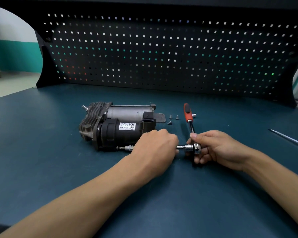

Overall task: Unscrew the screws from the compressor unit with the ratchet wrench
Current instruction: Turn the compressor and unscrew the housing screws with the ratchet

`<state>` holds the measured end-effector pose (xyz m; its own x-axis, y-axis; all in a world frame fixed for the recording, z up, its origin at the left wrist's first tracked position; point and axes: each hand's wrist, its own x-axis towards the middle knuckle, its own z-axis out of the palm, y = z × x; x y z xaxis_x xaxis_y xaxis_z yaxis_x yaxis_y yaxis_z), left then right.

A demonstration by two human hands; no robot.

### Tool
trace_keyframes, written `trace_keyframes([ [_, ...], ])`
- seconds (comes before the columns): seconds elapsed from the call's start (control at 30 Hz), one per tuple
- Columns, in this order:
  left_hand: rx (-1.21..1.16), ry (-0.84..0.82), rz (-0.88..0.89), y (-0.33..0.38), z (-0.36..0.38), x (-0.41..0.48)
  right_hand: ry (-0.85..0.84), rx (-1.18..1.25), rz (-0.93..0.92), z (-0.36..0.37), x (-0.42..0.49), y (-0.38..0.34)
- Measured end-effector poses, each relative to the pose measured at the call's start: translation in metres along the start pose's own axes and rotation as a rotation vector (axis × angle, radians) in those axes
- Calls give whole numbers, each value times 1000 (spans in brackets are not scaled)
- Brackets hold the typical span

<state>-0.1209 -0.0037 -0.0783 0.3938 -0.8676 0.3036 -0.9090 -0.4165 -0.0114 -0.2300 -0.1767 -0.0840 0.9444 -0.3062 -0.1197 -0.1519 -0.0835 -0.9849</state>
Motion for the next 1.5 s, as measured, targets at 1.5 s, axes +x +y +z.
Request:
trace_keyframes([
  [1.5, -103, -75, 3, -3, 0, 6, 97, -58, -37, 5, -1, 1],
])
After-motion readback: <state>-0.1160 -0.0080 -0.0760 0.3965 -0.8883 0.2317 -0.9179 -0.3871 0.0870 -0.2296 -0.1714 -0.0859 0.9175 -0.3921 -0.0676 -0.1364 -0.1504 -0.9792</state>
